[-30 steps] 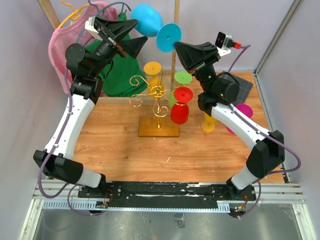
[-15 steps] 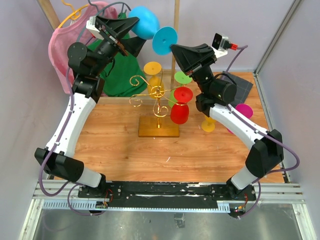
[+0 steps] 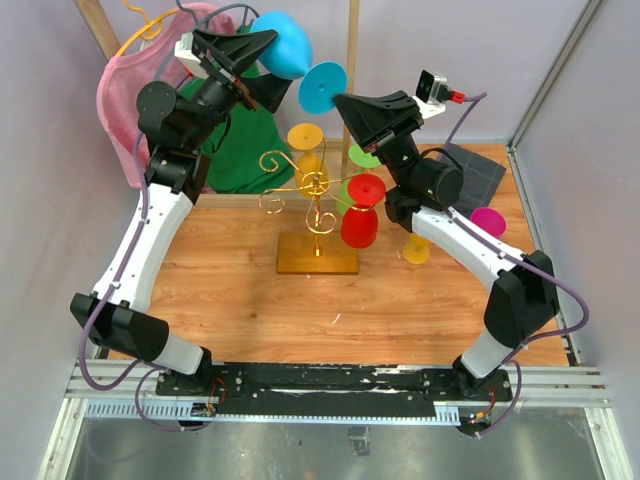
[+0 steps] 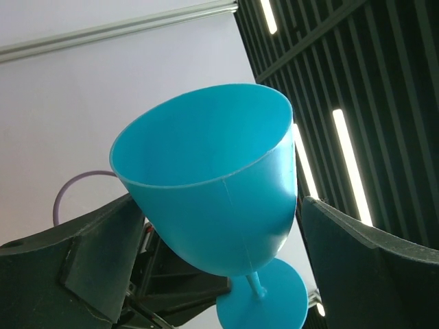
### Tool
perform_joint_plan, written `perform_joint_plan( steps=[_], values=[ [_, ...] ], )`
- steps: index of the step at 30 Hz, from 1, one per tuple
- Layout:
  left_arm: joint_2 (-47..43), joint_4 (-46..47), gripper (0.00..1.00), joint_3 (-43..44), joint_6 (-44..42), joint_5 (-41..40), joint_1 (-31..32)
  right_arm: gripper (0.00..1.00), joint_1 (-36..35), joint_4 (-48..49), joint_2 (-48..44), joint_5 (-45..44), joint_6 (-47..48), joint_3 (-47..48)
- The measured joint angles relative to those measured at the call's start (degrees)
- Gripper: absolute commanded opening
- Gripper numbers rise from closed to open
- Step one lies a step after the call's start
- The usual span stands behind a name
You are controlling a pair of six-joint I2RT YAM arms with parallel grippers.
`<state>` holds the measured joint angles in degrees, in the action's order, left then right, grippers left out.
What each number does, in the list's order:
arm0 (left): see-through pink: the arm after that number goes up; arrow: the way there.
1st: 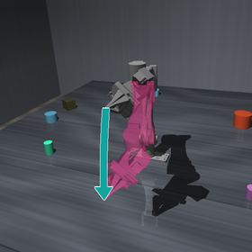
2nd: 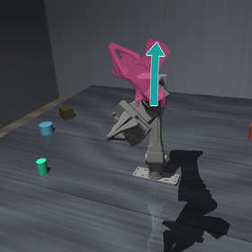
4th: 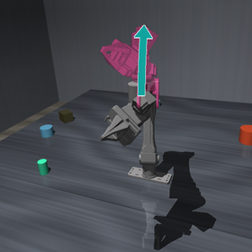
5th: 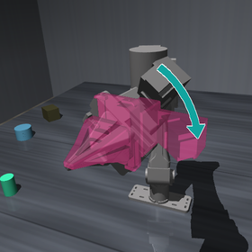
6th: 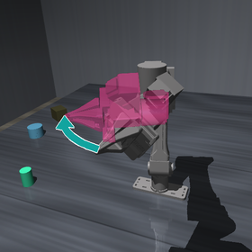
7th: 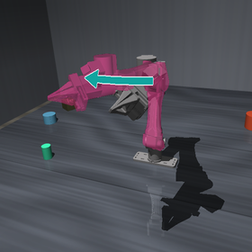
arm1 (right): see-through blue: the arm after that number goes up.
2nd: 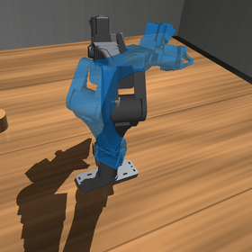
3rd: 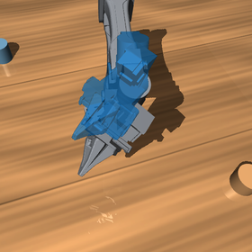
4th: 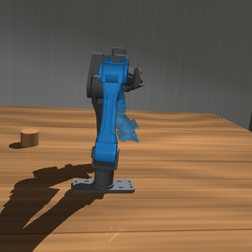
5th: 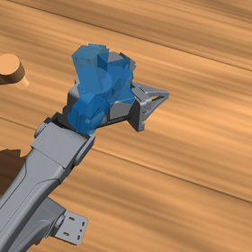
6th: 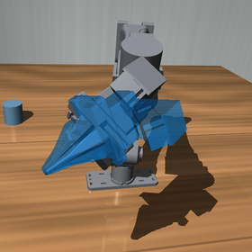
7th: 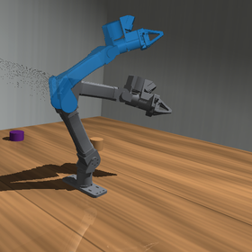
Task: Take the wine glass off the wine glass rack
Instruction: Place the wine glass at the center of the board.
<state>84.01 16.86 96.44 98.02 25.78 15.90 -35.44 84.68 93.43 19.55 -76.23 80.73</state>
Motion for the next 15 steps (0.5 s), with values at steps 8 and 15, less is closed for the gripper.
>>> perform_joint_plan(
  steps=[8,15],
  values=[
    [0.61,-0.72,0.99,1.07,0.83,-0.15,0.0,0.01,-0.02,1.16,0.66,0.42,0.17,0.0],
    [0.81,-0.81,0.99,1.07,0.79,-0.22,0.0,0.01,-0.07,1.84,0.81,0.57,0.17,-0.72]
  ],
)
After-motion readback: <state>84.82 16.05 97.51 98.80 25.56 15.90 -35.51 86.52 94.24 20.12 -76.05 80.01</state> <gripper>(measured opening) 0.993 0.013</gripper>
